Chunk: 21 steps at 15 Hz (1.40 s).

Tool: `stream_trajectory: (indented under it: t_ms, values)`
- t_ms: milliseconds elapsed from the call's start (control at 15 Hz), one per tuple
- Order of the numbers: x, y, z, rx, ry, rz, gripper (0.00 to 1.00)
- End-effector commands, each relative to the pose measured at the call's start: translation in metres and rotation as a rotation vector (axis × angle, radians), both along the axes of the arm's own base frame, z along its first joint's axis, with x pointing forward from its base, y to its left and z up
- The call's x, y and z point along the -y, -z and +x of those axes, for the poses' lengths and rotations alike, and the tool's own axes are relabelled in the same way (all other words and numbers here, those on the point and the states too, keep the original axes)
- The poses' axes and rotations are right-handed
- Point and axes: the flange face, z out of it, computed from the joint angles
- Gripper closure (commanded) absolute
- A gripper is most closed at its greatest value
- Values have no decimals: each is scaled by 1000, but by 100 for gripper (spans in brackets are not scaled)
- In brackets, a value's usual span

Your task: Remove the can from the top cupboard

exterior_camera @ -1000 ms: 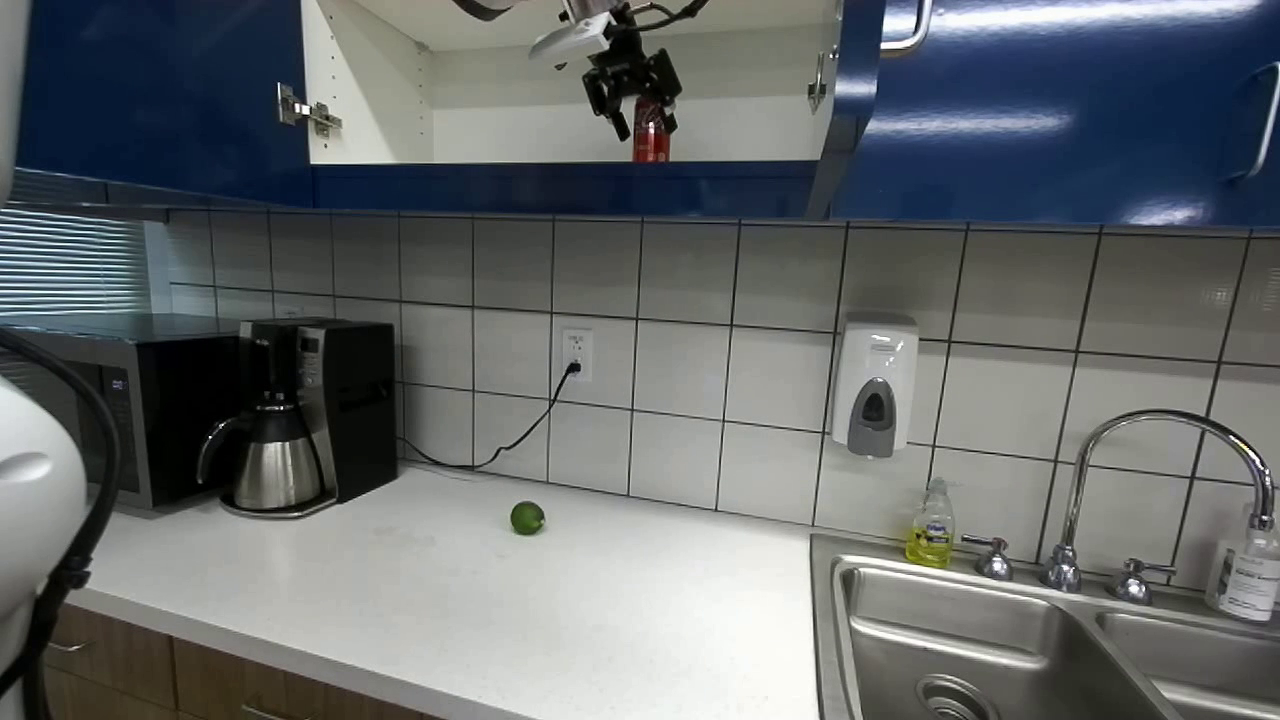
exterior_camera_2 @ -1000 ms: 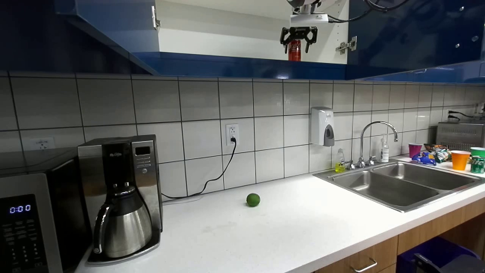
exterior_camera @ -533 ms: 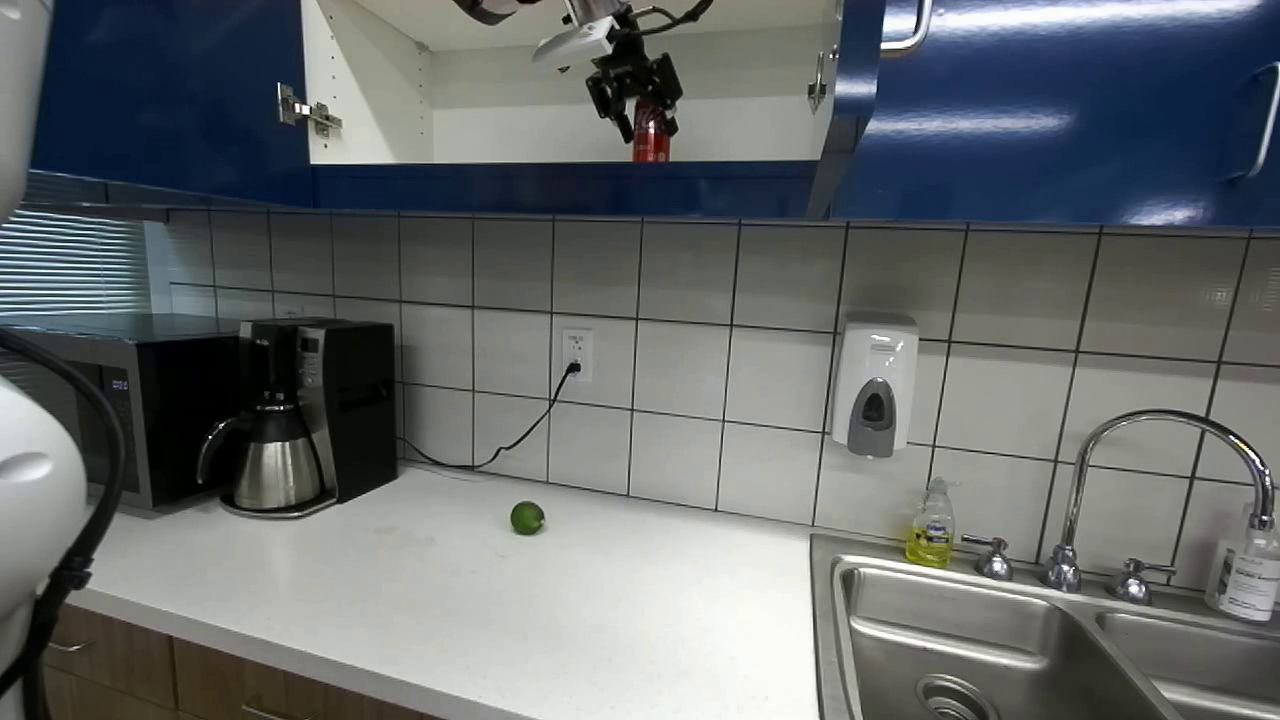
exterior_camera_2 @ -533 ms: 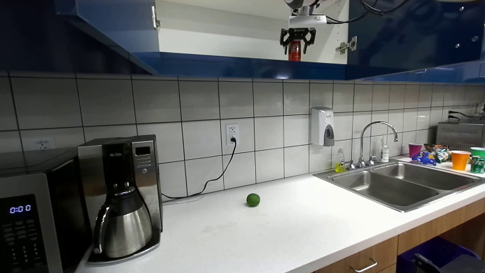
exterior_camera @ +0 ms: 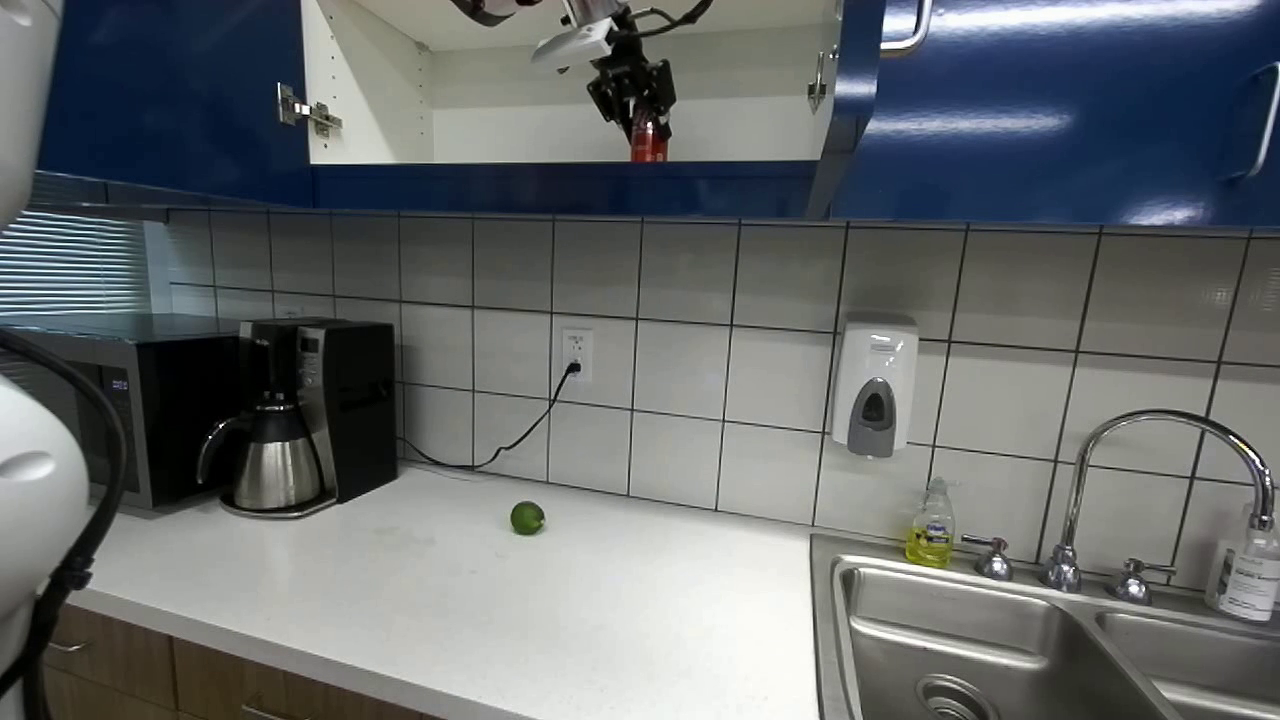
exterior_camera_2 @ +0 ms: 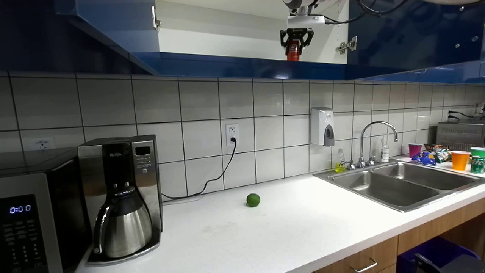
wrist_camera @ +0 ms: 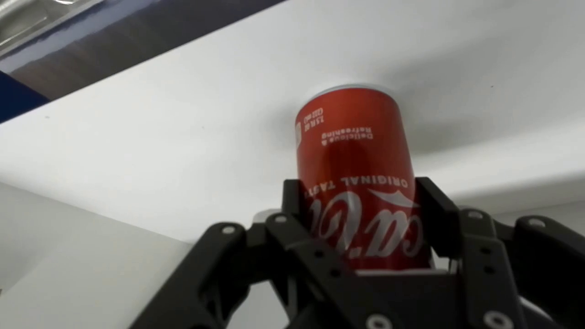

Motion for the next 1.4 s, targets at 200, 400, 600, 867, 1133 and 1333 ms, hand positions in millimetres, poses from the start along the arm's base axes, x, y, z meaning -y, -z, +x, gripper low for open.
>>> stream_trajectory:
  t_ms: [200, 400, 600, 867, 1133, 1333]
  values:
    - [-8, -13, -1, 23, 13, 0, 62]
    - [-9, -22, -5, 39, 12, -6, 62]
    - [-10, -32, -10, 57, 12, -7, 62]
    - [-13, -43, -15, 77, 7, -10, 62]
    - [-22, -55, -23, 93, -5, -12, 62]
    - [-32, -64, -32, 104, -17, -13, 62]
